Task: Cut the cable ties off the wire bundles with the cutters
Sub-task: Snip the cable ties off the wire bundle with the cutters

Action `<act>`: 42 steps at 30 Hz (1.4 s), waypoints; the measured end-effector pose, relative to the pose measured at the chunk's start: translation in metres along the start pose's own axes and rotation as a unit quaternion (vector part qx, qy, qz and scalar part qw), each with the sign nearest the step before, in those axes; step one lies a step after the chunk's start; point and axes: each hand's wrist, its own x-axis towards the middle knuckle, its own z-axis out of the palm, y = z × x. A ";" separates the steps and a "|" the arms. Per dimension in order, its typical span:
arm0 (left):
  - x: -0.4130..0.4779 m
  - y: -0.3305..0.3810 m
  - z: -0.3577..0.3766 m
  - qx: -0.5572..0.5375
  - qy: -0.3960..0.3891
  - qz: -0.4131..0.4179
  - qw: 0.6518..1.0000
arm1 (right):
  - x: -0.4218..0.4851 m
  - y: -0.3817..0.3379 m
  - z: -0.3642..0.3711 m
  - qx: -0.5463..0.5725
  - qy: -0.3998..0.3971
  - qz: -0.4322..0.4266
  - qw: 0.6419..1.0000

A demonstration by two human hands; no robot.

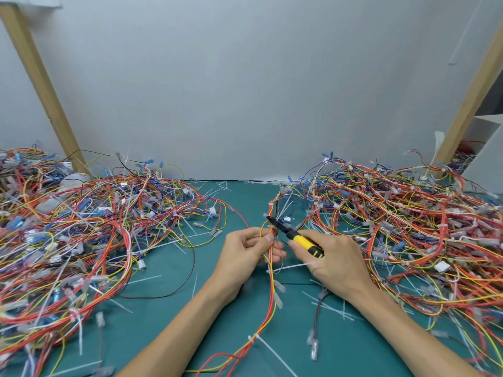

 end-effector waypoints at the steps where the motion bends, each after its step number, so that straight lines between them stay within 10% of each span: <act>1: 0.000 0.000 0.000 0.000 0.001 0.000 1.000 | 0.000 -0.001 0.000 -0.004 0.001 0.000 1.000; 42: -0.001 0.001 0.001 0.009 0.013 0.006 1.000 | 0.001 0.000 0.001 0.005 -0.074 -0.017 0.997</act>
